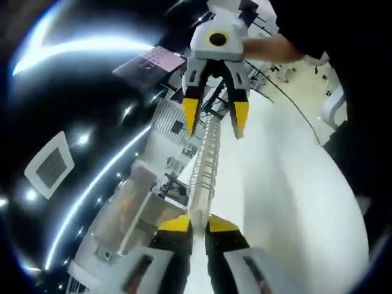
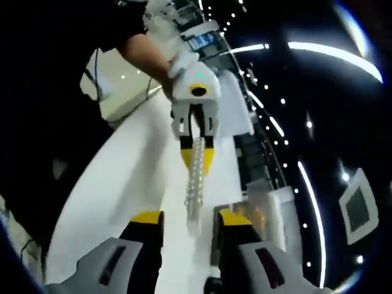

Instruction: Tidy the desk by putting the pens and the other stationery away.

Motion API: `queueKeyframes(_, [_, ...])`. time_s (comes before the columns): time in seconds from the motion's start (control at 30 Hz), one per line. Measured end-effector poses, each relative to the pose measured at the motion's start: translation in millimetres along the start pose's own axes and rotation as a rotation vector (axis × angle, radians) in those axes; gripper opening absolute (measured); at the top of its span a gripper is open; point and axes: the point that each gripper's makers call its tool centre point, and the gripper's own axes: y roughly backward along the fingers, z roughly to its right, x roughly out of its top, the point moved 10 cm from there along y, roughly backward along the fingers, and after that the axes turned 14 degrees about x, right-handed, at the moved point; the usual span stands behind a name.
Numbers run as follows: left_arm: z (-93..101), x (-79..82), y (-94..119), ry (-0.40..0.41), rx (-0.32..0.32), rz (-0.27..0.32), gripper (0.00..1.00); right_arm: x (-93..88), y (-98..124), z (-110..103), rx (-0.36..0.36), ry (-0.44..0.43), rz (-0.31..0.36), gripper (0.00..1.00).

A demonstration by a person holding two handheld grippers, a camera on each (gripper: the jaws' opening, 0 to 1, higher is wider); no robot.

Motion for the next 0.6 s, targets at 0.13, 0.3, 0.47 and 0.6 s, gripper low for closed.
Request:
queueKeyframes(0.13, [3.6,4.5,5.8,0.022,-0.003,0.015,0.08,3.1,-5.7,-9.1,-0.044,-0.004,0.046,0.26])
queueKeyframes(0.3, [4.9,4.4,10.2,0.038,-0.016,0.023,0.08,4.6,-9.9,-13.5,-0.113,0.046,0.027,0.11])
queueKeyframes(0.47, [4.3,1.1,14.5,0.102,-0.012,0.036,0.09,9.9,-11.8,-19.2,-0.11,0.044,0.044,0.06])
queueKeyframes(0.6, [4.7,-1.0,20.0,0.253,0.015,0.048,0.12,14.2,-11.7,-21.9,-0.106,0.029,0.059,0.06])
